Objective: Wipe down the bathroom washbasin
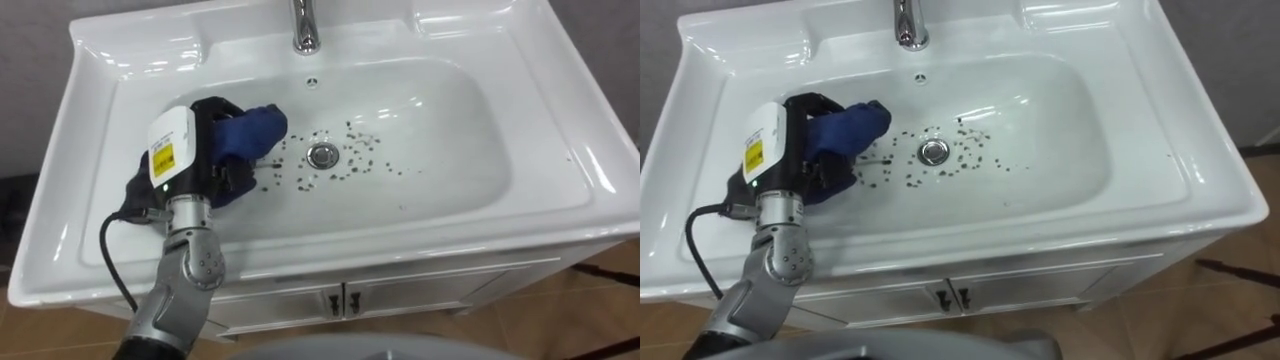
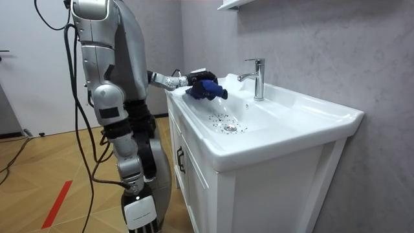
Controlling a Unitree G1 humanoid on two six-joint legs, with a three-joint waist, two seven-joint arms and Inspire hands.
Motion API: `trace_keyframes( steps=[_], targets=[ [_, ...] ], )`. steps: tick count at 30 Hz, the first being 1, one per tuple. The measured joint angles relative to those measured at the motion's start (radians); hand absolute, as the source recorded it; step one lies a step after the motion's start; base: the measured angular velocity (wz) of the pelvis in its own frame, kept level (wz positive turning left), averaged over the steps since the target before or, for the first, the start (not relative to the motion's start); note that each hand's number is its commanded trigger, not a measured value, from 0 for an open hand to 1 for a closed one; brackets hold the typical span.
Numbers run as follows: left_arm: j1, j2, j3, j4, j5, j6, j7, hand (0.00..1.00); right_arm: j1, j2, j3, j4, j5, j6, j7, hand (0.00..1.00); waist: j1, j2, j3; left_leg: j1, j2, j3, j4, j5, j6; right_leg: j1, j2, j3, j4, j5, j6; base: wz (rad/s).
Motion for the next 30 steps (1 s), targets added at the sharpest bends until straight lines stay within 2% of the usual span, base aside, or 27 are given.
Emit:
trace_keyframes(
  steps=[7,9,11,16,21,30],
  targets=[
    [-0.034,0.0,0.018,-0.022,0.0,-0.009,0.047,1.0,0.005,0.001,0.0,0.001,0.0,-0.001,-0.011,0.0,0.001,0.0,-0.0011,0.006,0.0,0.0,0.0,0.0,0.0,0.004,0.0,0.004,0.002,0.0,0.0,0.0],
    [-0.044,0.0,0.019,-0.022,0.0,-0.01,0.057,1.0,0.005,0.001,0.0,0.001,0.0,-0.001,-0.011,0.0,0.001,0.006,-0.0047,0.006,0.0,0.0,0.0,0.0,0.0,0.005,0.0,0.004,0.002,0.0,0.0,0.0],
    [-0.052,0.0,0.019,-0.022,-0.001,-0.017,0.066,1.0,0.008,0.001,0.0,0.001,0.002,-0.001,-0.011,0.0,0.001,0.001,-0.002,0.007,0.0,0.001,0.0,0.0,0.0,0.006,0.0,0.004,0.003,0.001,0.0,0.0],
    [-0.052,0.0,0.019,-0.022,-0.002,-0.018,0.071,1.0,0.005,0.0,0.002,-0.006,0.0,0.011,-0.006,0.0,0.001,0.002,-0.0029,0.006,0.0,0.003,0.0,0.0,0.0,0.003,0.0,0.005,0.001,0.001,0.0,0.0],
    [-0.052,0.0,0.019,-0.023,-0.001,-0.018,0.071,1.0,-0.001,-0.001,0.002,-0.006,0.0,0.011,0.006,0.0,0.003,0.009,-0.008,0.006,0.0,0.005,0.0,0.0,0.0,-0.001,0.001,0.009,0.0,0.001,0.0,-0.01],
    [-0.053,0.001,0.02,-0.024,-0.001,-0.018,0.071,1.0,0.01,-0.001,0.002,-0.006,0.009,0.011,0.003,0.0,-0.005,0.011,-0.0088,0.006,0.0,0.005,0.0,0.0,0.0,0.001,0.001,0.01,0.005,0.002,0.0,0.0]
  ],
)
